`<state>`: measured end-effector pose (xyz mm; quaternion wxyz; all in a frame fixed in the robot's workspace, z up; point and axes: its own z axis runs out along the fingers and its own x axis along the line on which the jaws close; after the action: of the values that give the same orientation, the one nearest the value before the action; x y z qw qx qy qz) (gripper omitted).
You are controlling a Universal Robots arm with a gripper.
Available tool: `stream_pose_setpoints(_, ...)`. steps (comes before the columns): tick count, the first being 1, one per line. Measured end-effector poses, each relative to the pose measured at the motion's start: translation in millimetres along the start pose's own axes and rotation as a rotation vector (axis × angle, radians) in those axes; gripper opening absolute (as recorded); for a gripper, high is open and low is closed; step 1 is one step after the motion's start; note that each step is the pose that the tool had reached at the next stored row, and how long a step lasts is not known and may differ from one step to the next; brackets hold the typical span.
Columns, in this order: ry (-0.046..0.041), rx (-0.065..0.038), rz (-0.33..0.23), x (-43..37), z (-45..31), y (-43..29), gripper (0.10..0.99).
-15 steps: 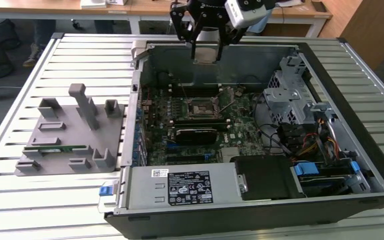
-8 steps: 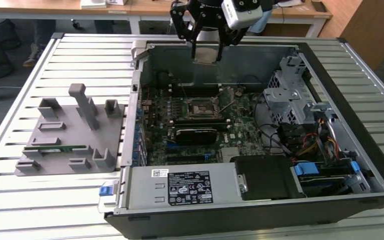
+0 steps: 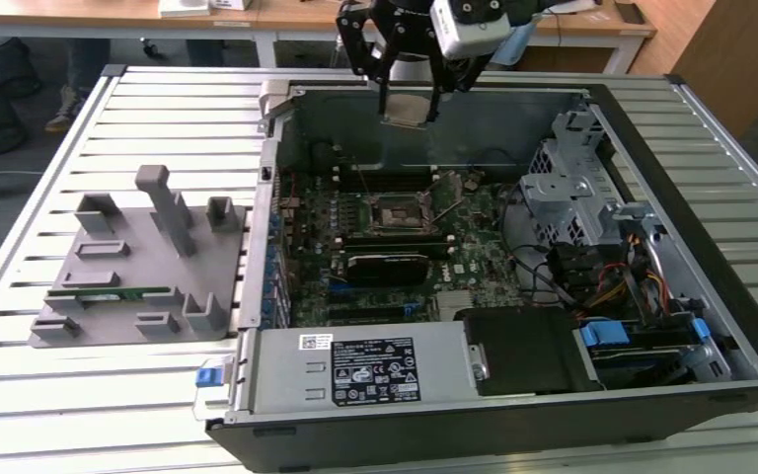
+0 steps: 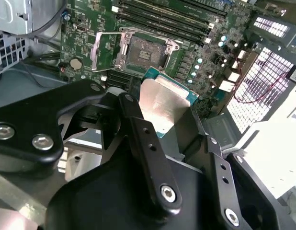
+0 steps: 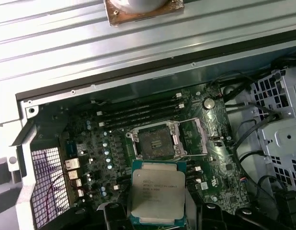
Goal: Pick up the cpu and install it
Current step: 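Place the cpu into insertion slot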
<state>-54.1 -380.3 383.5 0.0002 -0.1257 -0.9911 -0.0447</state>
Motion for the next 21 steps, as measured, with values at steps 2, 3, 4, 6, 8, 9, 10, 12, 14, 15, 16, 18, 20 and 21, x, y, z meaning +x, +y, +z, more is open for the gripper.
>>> stream_pose_setpoints(2,-0.0017,0.000,0.018,0.1,0.2,0.2,0.533)
stream_pose_setpoints(3,-0.0024,0.000,0.027,0.2,0.3,0.2,0.533)
stream_pose_setpoints(4,-0.0032,-0.001,0.035,0.2,0.5,0.3,0.533)
stream_pose_setpoints(6,-0.0046,-0.001,0.052,0.4,0.6,0.5,0.533)
stream_pose_setpoints(8,-0.0061,-0.001,0.068,0.5,0.8,0.6,0.533)
stream_pose_setpoints(9,-0.0069,-0.001,0.077,0.5,0.9,0.6,0.533)
stream_pose_setpoints(10,-0.0077,-0.001,0.087,0.5,1.0,0.7,0.533)
stream_pose_setpoints(12,-0.0093,-0.001,0.104,0.6,1.1,0.8,0.533)
stream_pose_setpoints(14,-0.0109,-0.001,0.122,0.7,1.3,0.8,0.533)
stream_pose_setpoints(15,-0.0116,-0.002,0.130,0.7,1.4,0.8,0.533)
stream_pose_setpoints(16,-0.0123,-0.002,0.138,0.8,1.5,0.8,0.533)
stream_pose_setpoints(18,-0.0138,-0.002,0.154,0.8,1.7,0.8,0.533)
stream_pose_setpoints(20,-0.0152,-0.002,0.171,0.9,1.9,0.8,0.533)
stream_pose_setpoints(21,-0.0159,-0.002,0.179,0.9,2.0,0.8,0.533)
